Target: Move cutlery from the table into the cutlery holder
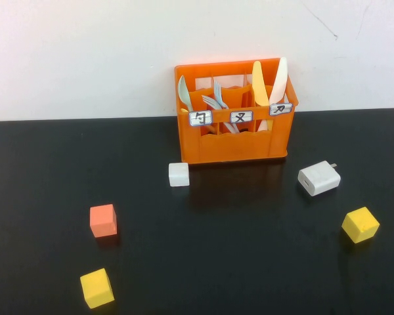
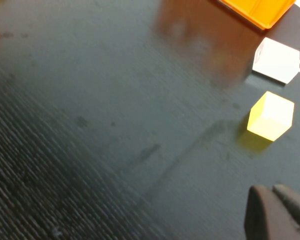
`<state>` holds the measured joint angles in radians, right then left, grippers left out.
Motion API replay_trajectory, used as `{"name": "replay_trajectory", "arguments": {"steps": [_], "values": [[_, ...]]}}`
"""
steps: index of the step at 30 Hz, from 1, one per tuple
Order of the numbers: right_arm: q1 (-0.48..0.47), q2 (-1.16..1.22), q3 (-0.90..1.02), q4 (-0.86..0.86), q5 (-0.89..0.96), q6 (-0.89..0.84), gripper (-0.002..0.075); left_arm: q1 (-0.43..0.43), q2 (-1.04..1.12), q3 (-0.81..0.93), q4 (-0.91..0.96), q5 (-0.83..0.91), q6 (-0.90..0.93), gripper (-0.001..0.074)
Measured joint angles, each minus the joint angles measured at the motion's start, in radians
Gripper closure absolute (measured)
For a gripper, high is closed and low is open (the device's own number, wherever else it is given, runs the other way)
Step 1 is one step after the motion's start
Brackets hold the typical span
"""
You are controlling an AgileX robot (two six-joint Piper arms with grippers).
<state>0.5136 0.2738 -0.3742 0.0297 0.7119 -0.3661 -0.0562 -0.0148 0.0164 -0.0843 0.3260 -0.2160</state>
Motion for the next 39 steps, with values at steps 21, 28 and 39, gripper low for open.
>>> {"name": "replay_trajectory", "arguments": {"steps": [21,28,39], "values": [[0.000,0.000,0.000,0.000,0.000,0.002,0.0728,0.000,0.000,-0.001,-0.003,0.004,0.008,0.0736],[0.000,0.000,0.000,0.000,0.000,0.005,0.0728,0.000,0.000,-0.001,-0.003,0.004,0.008,0.0736],[0.000,-0.043,0.018,0.000,-0.027,0.005,0.0728,0.000,0.000,-0.001,-0.003,0.004,0.008,0.0736]]}}
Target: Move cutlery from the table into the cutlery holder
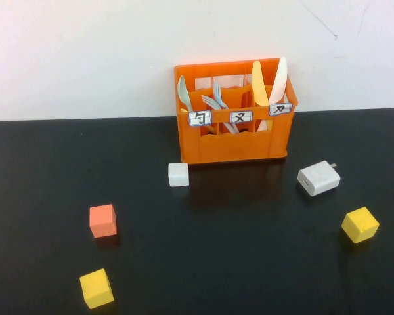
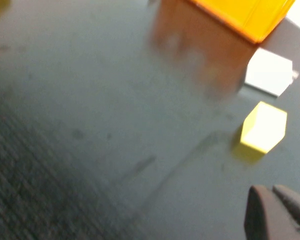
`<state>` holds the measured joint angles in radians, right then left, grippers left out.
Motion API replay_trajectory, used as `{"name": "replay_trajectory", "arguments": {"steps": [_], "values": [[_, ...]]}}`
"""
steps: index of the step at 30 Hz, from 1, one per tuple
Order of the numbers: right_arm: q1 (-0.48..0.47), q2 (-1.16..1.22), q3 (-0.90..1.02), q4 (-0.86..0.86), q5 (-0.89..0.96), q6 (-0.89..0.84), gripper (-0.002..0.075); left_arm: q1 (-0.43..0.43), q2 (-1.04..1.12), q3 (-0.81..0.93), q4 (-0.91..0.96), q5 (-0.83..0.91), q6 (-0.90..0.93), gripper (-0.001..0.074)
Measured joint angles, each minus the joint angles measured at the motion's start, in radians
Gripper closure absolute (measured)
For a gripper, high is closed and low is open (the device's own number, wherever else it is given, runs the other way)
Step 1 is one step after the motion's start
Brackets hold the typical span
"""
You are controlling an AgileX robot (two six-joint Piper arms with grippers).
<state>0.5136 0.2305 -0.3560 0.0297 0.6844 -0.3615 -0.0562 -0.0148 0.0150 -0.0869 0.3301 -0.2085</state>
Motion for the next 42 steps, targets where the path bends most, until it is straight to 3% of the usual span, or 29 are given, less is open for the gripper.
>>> {"name": "replay_trajectory", "arguments": {"steps": [16,23,35,42], "values": [[-0.022,-0.242,0.332,-0.059,-0.311,0.000,0.0728,0.000,0.000,0.000,-0.003,0.000,0.000,0.0736],[-0.147,-0.242,0.372,-0.091,-0.337,0.000,0.0728,0.000,0.000,0.000,-0.003,0.000,0.000,0.0736],[-0.454,-0.242,0.372,-0.081,-0.339,0.000,0.0728,0.000,0.000,0.000,-0.003,0.000,0.000,0.0736],[-0.498,-0.242,0.372,-0.076,-0.339,0.000,0.0728,0.000,0.000,0.000,-0.003,0.000,0.000,0.0736]]}}
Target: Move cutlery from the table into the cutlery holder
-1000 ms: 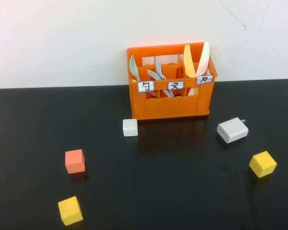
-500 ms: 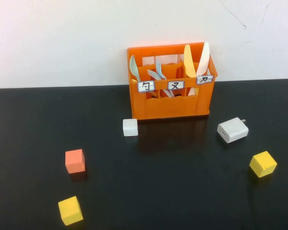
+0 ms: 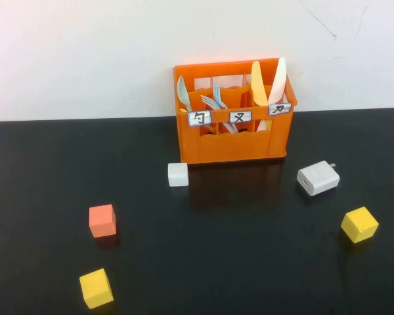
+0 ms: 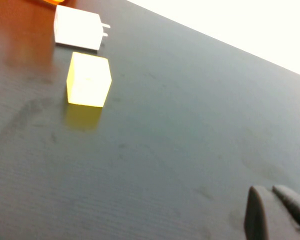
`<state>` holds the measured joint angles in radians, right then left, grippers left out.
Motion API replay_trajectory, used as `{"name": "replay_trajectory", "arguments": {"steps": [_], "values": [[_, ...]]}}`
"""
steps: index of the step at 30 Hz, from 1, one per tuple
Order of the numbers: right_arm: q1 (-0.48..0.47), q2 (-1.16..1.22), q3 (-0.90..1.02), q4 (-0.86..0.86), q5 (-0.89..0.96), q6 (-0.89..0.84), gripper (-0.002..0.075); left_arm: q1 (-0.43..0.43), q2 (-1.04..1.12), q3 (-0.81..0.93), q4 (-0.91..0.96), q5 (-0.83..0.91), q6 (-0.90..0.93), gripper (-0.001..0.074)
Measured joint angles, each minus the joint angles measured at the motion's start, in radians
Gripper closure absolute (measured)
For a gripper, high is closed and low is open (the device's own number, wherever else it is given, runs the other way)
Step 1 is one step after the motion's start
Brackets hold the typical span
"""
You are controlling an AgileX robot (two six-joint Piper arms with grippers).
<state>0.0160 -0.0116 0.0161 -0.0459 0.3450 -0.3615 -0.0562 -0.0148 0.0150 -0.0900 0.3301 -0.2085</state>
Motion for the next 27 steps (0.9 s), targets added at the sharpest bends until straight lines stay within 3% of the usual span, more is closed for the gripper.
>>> {"name": "replay_trajectory", "arguments": {"steps": [19,27], "values": [[-0.046,0.000,0.000,0.024,0.000,0.005,0.0728,0.000,0.000,0.000,0.000,0.000,0.000,0.0736],[-0.051,0.000,0.000,0.026,0.000,0.138,0.0728,0.000,0.000,0.000,0.000,0.000,0.000,0.0736]]}}
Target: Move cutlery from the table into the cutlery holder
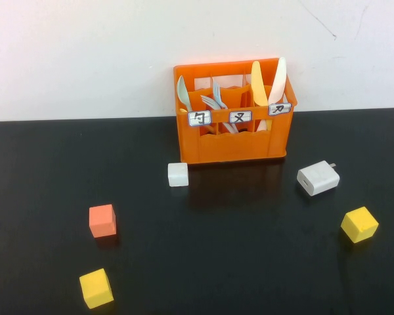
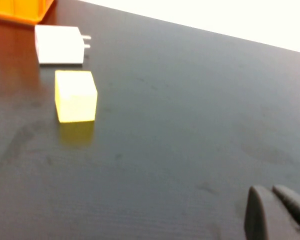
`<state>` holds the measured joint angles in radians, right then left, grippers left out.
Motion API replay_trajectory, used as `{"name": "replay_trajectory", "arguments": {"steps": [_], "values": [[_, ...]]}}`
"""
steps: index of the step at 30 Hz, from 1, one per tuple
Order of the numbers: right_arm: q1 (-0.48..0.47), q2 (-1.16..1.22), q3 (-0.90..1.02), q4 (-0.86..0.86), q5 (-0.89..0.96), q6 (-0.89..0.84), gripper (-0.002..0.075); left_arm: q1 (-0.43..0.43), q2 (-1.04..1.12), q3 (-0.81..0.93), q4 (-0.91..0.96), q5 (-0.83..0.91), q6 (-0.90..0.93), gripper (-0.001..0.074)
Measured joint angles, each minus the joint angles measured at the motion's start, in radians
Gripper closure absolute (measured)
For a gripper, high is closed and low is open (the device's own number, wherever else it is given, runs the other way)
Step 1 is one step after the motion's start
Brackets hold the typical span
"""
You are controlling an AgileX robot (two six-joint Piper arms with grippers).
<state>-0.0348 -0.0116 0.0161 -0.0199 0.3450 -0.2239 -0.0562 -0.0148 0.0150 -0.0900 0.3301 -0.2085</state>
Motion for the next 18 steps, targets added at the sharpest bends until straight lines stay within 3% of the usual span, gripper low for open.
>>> {"name": "replay_trajectory", "arguments": {"steps": [18], "values": [[0.000,0.000,0.000,0.000,0.000,0.120,0.0728,0.000,0.000,0.000,0.000,0.000,0.000,0.0736]]}}
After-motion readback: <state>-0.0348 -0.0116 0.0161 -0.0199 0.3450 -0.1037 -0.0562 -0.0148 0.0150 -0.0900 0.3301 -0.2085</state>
